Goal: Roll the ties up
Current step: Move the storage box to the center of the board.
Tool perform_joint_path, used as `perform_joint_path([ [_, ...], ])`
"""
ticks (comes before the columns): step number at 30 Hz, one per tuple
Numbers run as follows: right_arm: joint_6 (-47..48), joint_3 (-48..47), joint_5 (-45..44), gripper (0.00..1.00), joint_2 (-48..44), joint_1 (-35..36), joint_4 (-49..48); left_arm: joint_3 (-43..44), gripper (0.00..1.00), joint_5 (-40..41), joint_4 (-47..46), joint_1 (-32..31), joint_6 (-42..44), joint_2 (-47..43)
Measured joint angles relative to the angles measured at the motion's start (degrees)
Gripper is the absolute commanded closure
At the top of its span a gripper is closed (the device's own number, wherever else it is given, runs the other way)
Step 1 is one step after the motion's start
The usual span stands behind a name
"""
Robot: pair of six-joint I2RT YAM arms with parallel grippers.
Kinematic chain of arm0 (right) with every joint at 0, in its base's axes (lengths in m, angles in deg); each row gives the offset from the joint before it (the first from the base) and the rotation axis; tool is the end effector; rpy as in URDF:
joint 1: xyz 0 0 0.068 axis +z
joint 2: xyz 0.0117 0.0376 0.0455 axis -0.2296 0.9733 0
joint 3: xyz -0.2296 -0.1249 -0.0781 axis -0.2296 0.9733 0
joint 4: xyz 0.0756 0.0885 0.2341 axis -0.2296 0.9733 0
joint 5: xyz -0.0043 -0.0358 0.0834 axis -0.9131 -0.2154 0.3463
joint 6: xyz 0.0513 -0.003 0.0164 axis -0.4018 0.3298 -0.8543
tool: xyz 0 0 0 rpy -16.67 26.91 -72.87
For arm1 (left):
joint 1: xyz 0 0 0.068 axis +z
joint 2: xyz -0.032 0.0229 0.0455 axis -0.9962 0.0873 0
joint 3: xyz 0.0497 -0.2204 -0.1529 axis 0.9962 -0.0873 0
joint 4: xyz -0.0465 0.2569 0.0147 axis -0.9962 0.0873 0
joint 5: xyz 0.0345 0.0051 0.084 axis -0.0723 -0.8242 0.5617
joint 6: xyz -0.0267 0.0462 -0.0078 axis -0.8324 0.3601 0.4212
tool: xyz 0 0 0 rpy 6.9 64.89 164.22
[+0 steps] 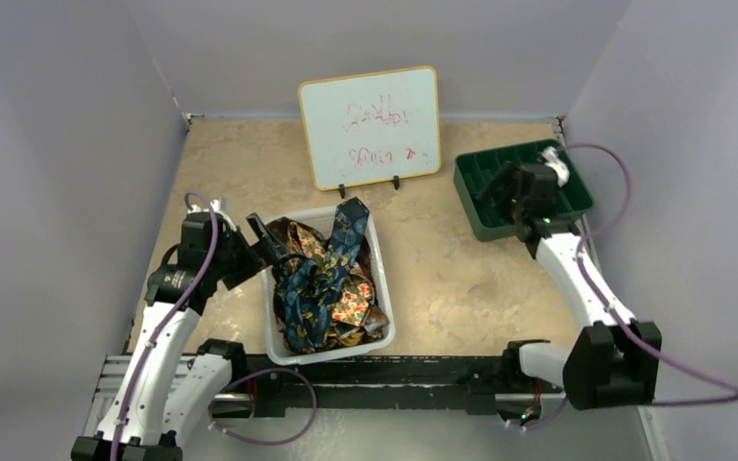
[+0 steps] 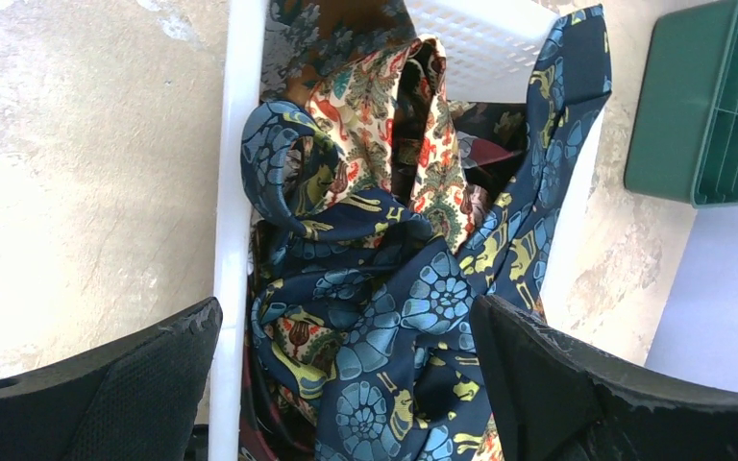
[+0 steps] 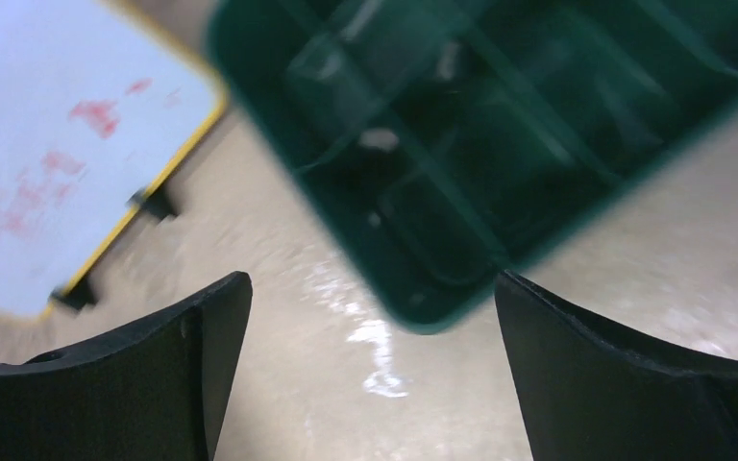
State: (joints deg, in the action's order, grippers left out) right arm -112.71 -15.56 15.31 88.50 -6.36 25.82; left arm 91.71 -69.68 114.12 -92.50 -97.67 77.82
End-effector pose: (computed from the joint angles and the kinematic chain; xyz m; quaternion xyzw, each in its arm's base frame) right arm 0.2807 0.0284 0.2895 0.2475 0.8236 0.1171 0.4967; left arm 0.1419 -0.0251 0.2900 -0.2446 0.8857 -0.2386 0.3144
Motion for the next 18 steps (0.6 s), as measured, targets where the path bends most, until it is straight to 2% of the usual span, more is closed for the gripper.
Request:
perform_joint_path([
  [3,-3.74,5.40,-2.40,0.01,-4.04,-5.90,0.70,0.00,0.00,0.83,0.22,0.00,-0.37,0.11],
  [9,-7.26,9.49,-2.78,0.01,-2.62,-6.56,0.85,0.00,0.00,1.60,0.52,0.00,-1.20,0.81],
  [14,-5.62,10.21,1.27,0.01,2.14,-6.62,-6.54,0.00,0.00,1.40,0.55,0.00,-1.25,1.60],
  [18,-2.45,6.54,4.26,0.01,9.42,-6.62,-9.16,-0.02,0.00,0.74,0.35,0.00,-1.27,2.75],
])
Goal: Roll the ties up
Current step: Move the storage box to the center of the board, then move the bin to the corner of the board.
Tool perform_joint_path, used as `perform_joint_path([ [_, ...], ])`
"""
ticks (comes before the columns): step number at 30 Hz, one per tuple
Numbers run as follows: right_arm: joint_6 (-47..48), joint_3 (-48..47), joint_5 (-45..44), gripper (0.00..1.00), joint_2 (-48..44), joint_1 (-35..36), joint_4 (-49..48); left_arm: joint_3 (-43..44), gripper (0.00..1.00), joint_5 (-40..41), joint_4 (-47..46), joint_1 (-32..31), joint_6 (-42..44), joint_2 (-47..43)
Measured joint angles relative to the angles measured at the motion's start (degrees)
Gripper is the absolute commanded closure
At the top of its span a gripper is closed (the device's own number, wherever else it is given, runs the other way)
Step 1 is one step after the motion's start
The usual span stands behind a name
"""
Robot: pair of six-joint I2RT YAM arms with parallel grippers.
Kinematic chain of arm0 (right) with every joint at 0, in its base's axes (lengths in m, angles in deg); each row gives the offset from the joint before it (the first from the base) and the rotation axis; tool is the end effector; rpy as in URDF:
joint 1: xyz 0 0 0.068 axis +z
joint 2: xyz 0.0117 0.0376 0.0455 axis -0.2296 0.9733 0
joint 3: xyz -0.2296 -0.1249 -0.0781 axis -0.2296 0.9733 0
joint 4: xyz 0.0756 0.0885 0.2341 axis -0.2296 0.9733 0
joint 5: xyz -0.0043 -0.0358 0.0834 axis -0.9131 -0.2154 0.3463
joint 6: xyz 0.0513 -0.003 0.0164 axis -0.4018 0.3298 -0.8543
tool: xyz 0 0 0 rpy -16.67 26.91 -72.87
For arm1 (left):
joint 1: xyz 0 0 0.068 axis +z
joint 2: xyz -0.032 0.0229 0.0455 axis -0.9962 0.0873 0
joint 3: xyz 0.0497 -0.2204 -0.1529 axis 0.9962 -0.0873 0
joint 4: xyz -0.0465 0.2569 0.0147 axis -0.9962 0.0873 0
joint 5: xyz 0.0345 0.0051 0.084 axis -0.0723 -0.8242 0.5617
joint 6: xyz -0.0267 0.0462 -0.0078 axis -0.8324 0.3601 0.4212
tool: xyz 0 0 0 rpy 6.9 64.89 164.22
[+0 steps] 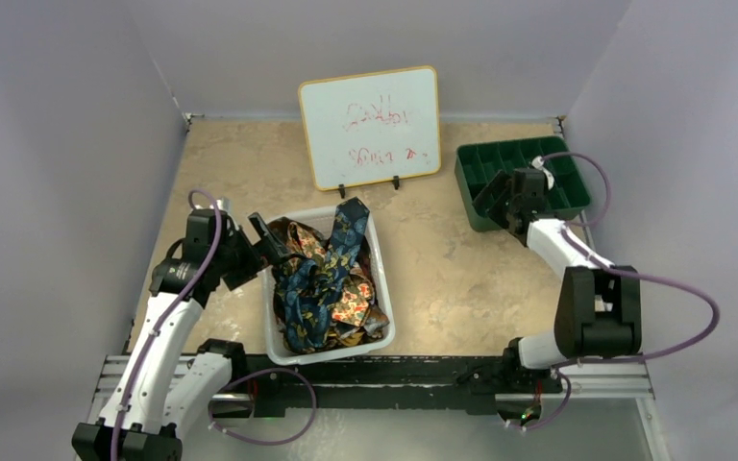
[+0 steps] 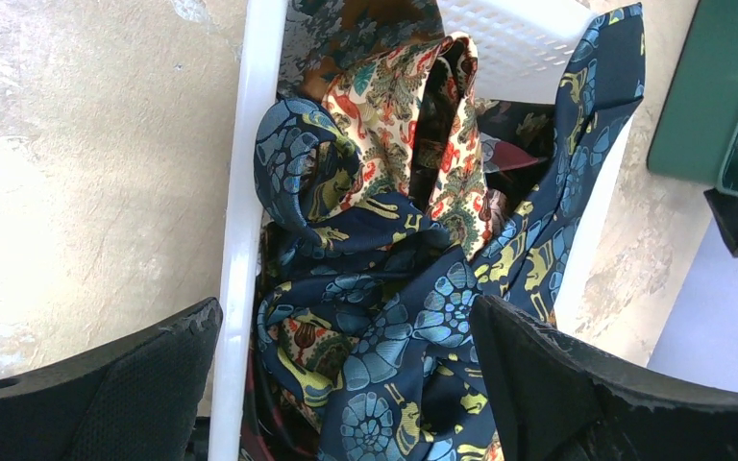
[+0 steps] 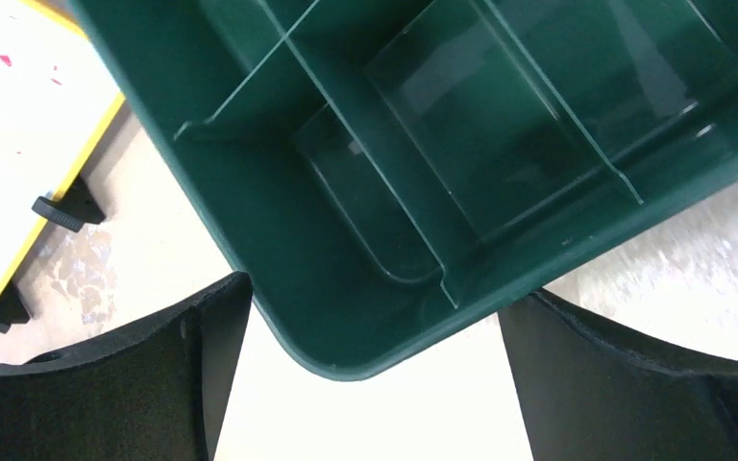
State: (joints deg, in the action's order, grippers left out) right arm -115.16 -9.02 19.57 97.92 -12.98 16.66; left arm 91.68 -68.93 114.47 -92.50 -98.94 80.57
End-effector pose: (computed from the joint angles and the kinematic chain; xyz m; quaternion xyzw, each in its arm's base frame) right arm 0.3020 -0.0015 0.2206 0.3017 0.8370 0.1117 0.4426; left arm 0.1498 -0.0257 0.2832 -0.2621 0.8916 -0.2266 0.2914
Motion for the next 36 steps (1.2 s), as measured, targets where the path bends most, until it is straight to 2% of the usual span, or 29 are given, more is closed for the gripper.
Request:
perform_joint_path([
  [5,3.58,-5.11,3.32,0.01,5.57,-0.61,-1.70,-0.04,0.00,-0.24,-0.17,0.00,-0.44,0.52],
  [8,5.05,-6.21,5.11,0.01,5.70,-1.27,-1.66,-0.04,0.00,-0.31,-0.22,0.00,-0.59,0.52],
  [12,6.49,-5.03,9.62,0.01,1.07,-1.66,-1.38,-0.07,0.00,-0.26,-0.07,0.00,-1.62,0.52],
  [16,6.88,-0.61,19.63,0.01,-8.55,-0.02,-1.88,-0.83,0.00,-0.39,0.20,0.00,-3.41,0.46],
  [20,5.68,2.29,27.02,0.01,-10.51,8.74,-3.91,-2.82,0.00,-0.85,0.24,0.02,-4.94,0.46],
  [26,-0.59,4.55,34.29,0.01,-2.67,26.45,-9.73,-4.66,0.00,-0.87,0.52,0.04,-7.58,0.48],
  [32,-7.48,3.69,37.11,0.01,5.25,35.74,-17.53,-8.59,0.02,-2.34,-1.40,0.04,-9.73,0.46],
  [36,-9.14,-3.72,37.42,0.01,12.61,38.60,-18.18,-9.31,0.01,-2.40,-2.73,0.11,-10.47,0.83],
])
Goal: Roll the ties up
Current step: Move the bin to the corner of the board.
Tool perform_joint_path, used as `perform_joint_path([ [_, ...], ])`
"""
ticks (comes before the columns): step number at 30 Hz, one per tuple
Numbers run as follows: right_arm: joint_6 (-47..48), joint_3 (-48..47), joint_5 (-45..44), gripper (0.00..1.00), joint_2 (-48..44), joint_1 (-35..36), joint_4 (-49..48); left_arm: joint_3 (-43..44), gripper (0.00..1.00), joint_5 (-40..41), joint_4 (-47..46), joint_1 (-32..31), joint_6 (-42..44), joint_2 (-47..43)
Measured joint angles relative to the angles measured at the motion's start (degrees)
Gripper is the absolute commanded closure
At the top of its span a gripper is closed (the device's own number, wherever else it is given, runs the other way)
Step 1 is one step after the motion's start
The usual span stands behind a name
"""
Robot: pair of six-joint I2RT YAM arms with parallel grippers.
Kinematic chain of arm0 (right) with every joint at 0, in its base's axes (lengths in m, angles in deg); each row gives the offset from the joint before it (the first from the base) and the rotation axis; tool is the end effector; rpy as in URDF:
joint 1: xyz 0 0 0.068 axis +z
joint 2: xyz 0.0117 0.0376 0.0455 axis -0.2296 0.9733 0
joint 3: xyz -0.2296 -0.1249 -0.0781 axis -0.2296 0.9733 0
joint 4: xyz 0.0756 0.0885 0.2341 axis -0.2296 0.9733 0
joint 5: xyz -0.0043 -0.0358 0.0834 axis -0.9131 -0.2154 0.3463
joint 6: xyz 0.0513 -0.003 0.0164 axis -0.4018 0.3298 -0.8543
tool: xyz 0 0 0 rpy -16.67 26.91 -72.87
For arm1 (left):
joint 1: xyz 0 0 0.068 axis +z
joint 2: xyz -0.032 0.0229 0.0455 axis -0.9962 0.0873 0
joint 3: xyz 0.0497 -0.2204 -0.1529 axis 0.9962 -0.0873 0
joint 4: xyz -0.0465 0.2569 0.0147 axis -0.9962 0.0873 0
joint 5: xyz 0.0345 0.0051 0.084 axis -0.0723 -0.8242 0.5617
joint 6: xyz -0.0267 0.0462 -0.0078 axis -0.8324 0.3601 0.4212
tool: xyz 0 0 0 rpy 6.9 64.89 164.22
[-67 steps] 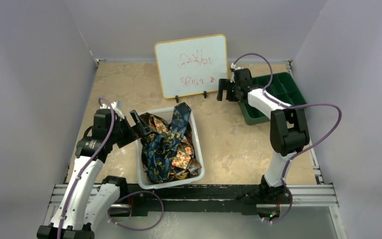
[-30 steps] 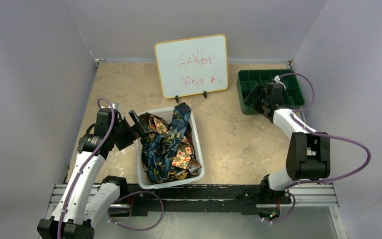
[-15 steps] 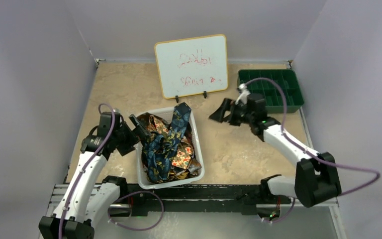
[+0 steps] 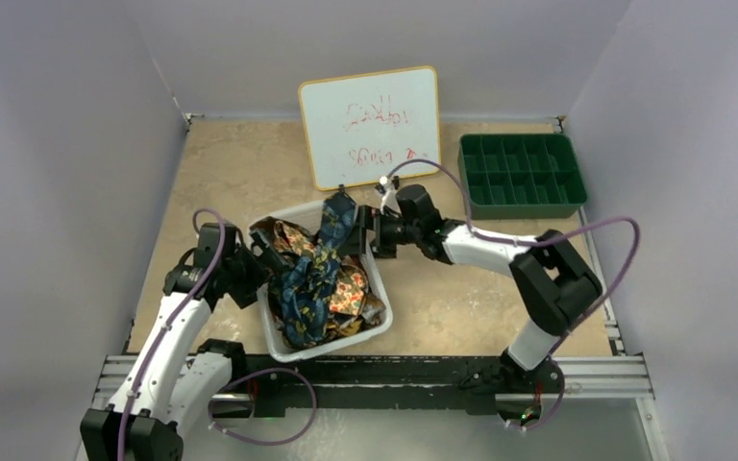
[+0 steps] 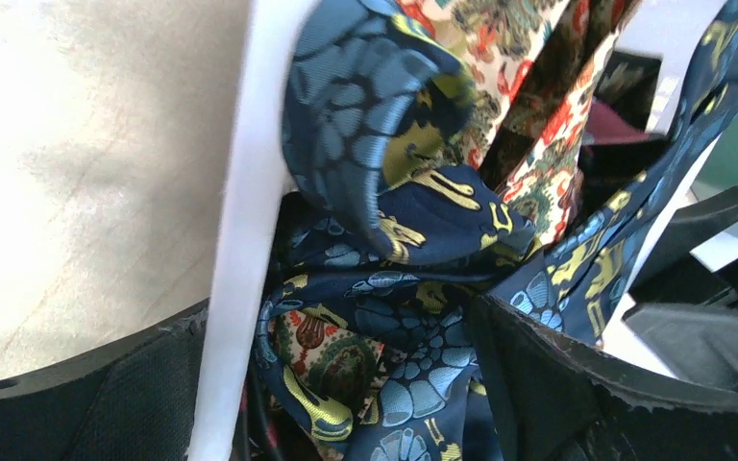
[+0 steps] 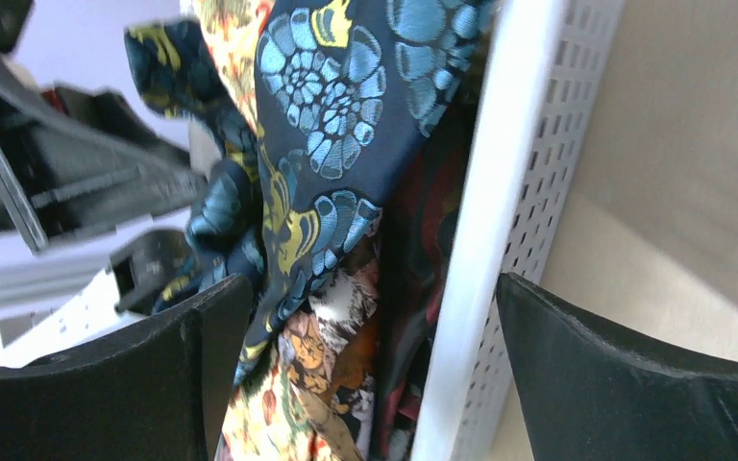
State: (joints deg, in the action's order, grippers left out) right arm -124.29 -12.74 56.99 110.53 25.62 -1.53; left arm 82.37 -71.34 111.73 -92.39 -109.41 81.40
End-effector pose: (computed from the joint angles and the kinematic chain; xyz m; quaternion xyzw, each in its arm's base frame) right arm 0.2584 0.2331 0.2058 -0.0925 0.8244 0.5179 0.2089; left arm 0.1485 -0.0267 0.2333 -0.3499 0.8820 -0.2391 0.2061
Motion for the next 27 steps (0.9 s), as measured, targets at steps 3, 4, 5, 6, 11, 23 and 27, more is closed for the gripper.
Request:
perform_joint_path([
  [3,-0.59,-7.19,-1.68,0.01,6.08,0.37,0.24,0.07,0.01,1.31,-0.68,0.59,-0.28,1.33],
  [4,-1.07,-10.25,-2.12,0.01,8.70,0.37,-0.07,0.50,0.00,1.73,-0.81,0.68,-0.46,2.69],
  [5,-1.49,-12.22,-2.45,0.01,10.51,0.42,-0.48,1.01,0.00,2.19,-0.74,0.76,-0.46,3.87],
  [6,-2.03,-14.38,-2.69,0.01,12.55,0.46,-0.90,2.05,0.00,2.82,-0.44,1.01,-0.44,5.73],
  [11,-3.87,-24.37,-3.48,0.01,20.85,0.74,-1.88,9.86,0.00,7.50,0.79,4.42,2.47,15.72],
  [23,-3.45,-34.34,-1.07,0.01,26.43,3.67,3.17,20.79,0.00,8.07,-6.84,24.28,16.74,30.10],
  [27,0.33,-35.15,-1.27,0.01,25.11,4.11,7.80,24.02,0.00,6.05,-6.38,28.37,20.02,31.36],
])
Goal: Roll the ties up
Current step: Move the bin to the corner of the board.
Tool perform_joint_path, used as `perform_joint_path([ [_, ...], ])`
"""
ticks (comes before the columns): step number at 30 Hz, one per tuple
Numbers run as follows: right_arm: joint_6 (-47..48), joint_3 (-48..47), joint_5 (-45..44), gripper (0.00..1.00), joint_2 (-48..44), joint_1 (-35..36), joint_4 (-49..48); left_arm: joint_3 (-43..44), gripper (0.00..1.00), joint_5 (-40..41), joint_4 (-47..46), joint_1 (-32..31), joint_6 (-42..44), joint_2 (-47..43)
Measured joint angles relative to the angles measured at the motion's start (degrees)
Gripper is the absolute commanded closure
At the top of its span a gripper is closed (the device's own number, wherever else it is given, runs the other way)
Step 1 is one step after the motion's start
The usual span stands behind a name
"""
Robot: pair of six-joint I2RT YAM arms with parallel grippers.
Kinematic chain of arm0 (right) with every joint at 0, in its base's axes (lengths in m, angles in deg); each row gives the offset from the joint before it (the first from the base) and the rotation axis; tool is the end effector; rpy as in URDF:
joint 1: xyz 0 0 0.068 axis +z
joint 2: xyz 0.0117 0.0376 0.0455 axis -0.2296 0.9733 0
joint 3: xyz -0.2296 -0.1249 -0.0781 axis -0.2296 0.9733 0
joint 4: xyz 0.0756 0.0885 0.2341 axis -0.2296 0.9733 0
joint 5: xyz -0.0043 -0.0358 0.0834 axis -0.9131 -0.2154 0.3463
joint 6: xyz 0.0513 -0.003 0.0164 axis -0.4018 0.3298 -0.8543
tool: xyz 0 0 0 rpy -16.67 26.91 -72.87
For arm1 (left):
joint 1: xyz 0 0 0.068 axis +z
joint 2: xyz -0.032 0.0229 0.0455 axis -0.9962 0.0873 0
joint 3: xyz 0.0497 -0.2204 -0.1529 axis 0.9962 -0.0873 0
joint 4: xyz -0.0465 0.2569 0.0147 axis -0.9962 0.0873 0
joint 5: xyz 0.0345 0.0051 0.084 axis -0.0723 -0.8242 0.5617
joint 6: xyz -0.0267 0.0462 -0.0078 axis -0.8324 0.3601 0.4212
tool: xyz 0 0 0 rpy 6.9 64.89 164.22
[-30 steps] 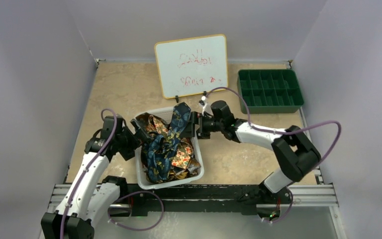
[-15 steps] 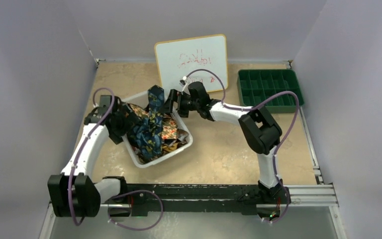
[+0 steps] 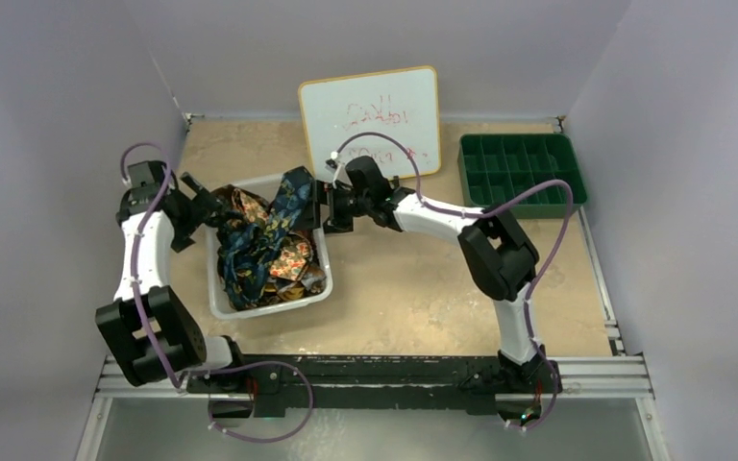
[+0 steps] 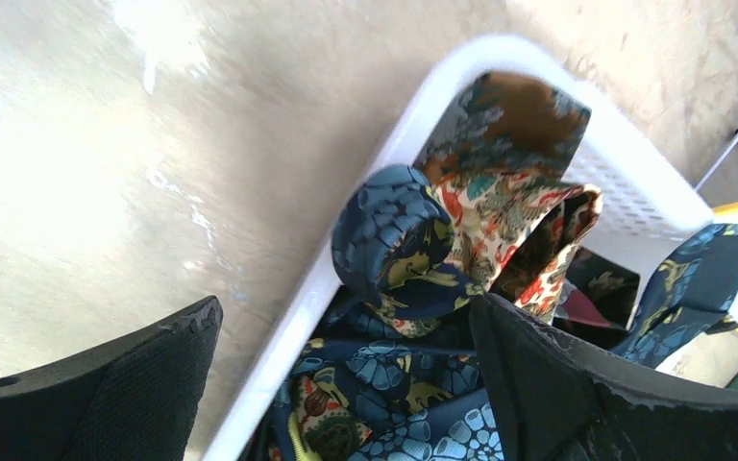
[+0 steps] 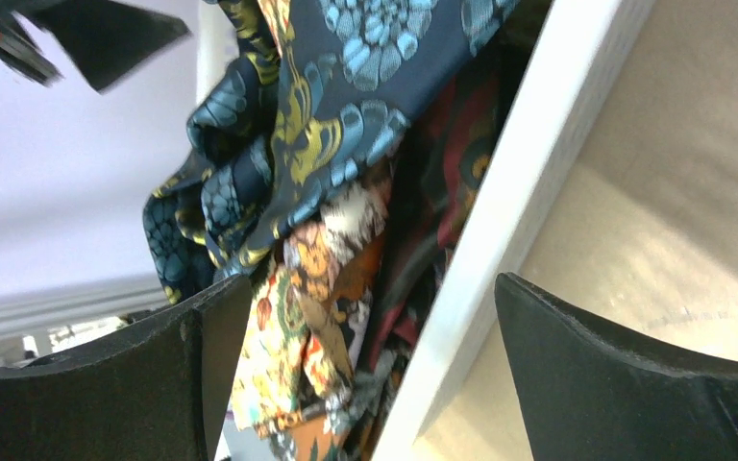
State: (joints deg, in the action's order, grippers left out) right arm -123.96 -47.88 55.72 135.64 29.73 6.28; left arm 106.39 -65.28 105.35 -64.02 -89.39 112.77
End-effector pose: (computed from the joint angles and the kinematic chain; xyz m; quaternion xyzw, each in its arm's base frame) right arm 0.3372 0.3398 0.2180 -0.1234 0.8128 0.5283 0.2124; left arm 0.2586 0.0952 0.2671 -0.4306 0.8523 -0.0831 0.2850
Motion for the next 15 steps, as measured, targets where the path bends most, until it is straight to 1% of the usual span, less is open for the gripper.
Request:
perform_joint_path([
  [2,2.29,0.85,-1.22,0.01,-1.81,0.07,2.67,1.25,0.00,-0.28,0.42,1.29,1.14,-0.74],
  [5,4.98,6.38,-2.82,0.01,-7.45,-0.04,4.17,1.62,0.00,-1.40,1.64,2.27,1.73,-4.55],
  [7,6.40,12.20,-3.32,0.01,-12.57,-0.07,3.93,1.66,0.00,-3.78,2.97,2.25,2.40,-8.20],
  [8,7.04,15.08,-3.30,0.01,-14.97,-0.09,3.52,1.84,0.00,-5.44,4.31,2.23,2.93,-11.50],
  [10,8.35,20.63,-3.08,0.01,-19.58,-0.09,2.60,1.97,0.00,-6.16,5.09,2.21,3.54,-13.44],
  [11,9.55,25.38,-2.40,0.01,-22.16,-0.02,2.10,1.97,0.00,-6.97,5.79,2.21,4.04,-15.26],
  [12,9.86,26.34,-2.10,0.01,-24.57,0.07,2.16,1.97,0.00,-7.91,6.54,2.21,4.37,-16.98],
  [15,12.22,33.33,0.20,0.01,-30.23,1.46,-0.17,1.88,0.00,-11.69,8.55,2.21,5.55,-22.18],
])
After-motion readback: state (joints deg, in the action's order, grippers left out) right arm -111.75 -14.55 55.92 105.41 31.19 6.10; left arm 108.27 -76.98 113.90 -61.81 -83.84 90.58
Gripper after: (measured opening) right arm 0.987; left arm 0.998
